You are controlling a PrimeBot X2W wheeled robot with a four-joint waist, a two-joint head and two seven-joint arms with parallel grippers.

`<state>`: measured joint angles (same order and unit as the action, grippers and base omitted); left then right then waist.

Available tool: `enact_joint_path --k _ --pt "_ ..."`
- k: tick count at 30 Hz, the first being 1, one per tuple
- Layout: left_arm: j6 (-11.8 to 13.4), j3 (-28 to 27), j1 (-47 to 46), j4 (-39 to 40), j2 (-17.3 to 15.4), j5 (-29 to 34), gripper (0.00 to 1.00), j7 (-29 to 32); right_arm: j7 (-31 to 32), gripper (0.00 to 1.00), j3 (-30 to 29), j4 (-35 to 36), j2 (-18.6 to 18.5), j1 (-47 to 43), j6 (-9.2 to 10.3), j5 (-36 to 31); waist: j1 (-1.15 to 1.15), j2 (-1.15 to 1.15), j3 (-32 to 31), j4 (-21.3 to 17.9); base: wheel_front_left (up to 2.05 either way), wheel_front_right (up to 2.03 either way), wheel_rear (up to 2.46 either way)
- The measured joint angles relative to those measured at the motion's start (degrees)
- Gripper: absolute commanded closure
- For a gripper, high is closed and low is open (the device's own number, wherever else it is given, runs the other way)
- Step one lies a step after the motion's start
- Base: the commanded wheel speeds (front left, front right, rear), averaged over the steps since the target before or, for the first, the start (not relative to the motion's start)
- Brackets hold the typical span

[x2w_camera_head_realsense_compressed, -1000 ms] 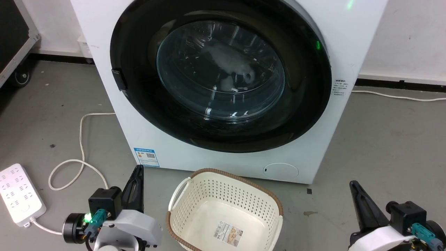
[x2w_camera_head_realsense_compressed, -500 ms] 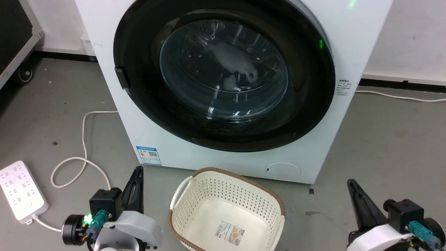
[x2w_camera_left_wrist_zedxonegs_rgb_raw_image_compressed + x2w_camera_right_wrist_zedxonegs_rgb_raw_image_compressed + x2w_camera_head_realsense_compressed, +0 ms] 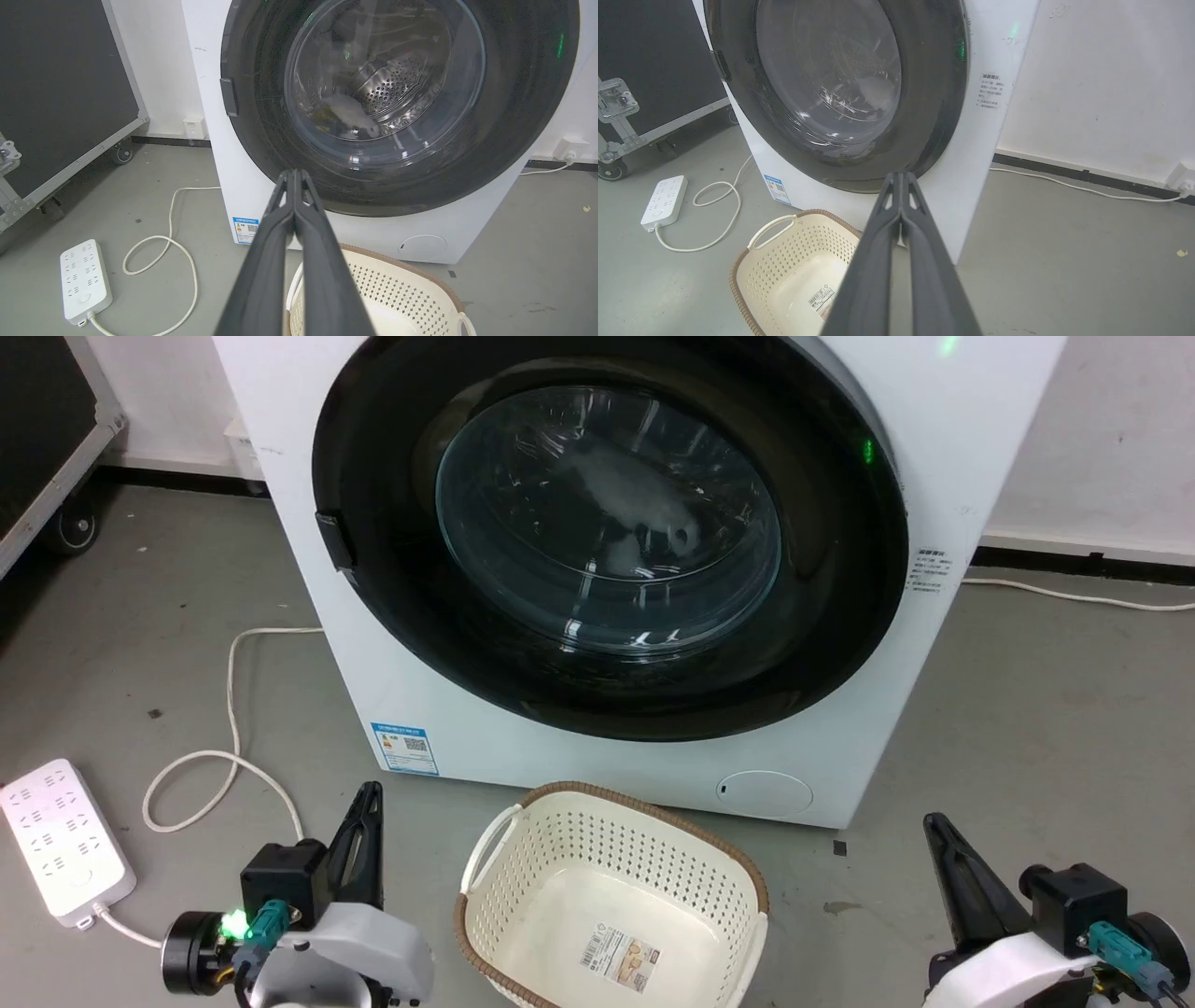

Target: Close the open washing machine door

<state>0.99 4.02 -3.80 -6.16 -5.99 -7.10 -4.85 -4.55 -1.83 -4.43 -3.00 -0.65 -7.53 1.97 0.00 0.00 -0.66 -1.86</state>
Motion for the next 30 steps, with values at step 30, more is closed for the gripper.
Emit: enact_joint_path --k 30 --pt "-0.6 -2.7 1.9 4.0 1.9 4.5 1.00 3.3 3.0 1.00 1.2 2.8 0.0 0.0 0.00 -1.1 0.00 0.00 0.5 1.3 0.00 0.00 0.00"
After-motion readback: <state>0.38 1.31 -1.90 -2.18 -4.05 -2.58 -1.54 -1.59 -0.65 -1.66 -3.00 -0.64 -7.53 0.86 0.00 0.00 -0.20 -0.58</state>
